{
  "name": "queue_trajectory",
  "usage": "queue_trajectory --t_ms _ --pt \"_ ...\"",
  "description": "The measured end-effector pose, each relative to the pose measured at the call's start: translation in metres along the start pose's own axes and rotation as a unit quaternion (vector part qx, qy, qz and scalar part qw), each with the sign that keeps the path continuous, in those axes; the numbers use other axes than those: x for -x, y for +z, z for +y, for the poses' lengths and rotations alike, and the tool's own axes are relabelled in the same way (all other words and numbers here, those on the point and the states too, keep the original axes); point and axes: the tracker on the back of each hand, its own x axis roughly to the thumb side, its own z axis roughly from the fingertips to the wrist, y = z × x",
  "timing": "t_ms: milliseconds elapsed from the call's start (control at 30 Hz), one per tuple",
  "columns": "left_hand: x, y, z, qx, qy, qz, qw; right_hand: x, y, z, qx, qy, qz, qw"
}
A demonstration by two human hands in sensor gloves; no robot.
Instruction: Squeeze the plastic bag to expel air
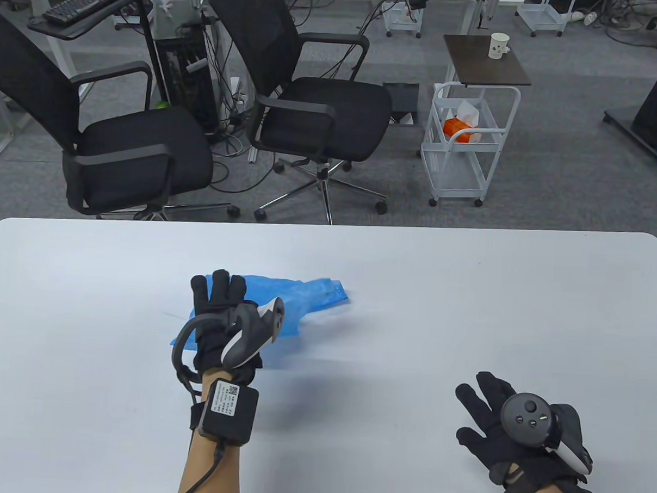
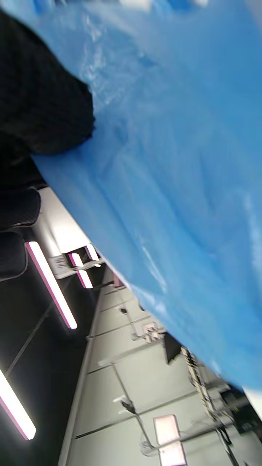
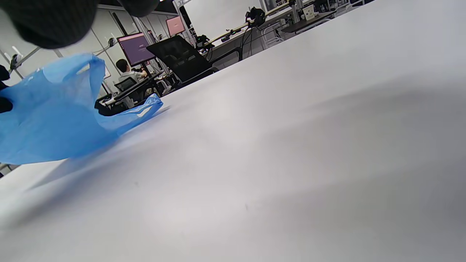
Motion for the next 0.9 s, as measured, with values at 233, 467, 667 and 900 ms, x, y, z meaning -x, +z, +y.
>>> queue_trajectory --t_ms 233,467,667,900 --pt "-0.057 0.053 0.082 -0.115 -0.007 -0.047 0.992 0.029 0.013 -0.018 0.036 -0.12 0.028 0.992" --pt "-0.138 0.115 0.075 -0.137 -0.046 -0.174 0.974 0.047 0.021 -0.031 0.081 -0.176 0.048 0.98" --pt "-0.183 0.14 0.041 -0.071 -0.056 -0.259 0.962 0.054 0.023 -0.036 0.101 -0.199 0.059 0.973" --pt "-0.175 0.149 0.02 0.041 -0.013 -0.327 0.944 0.051 0.022 -0.036 0.099 -0.197 0.051 0.974"
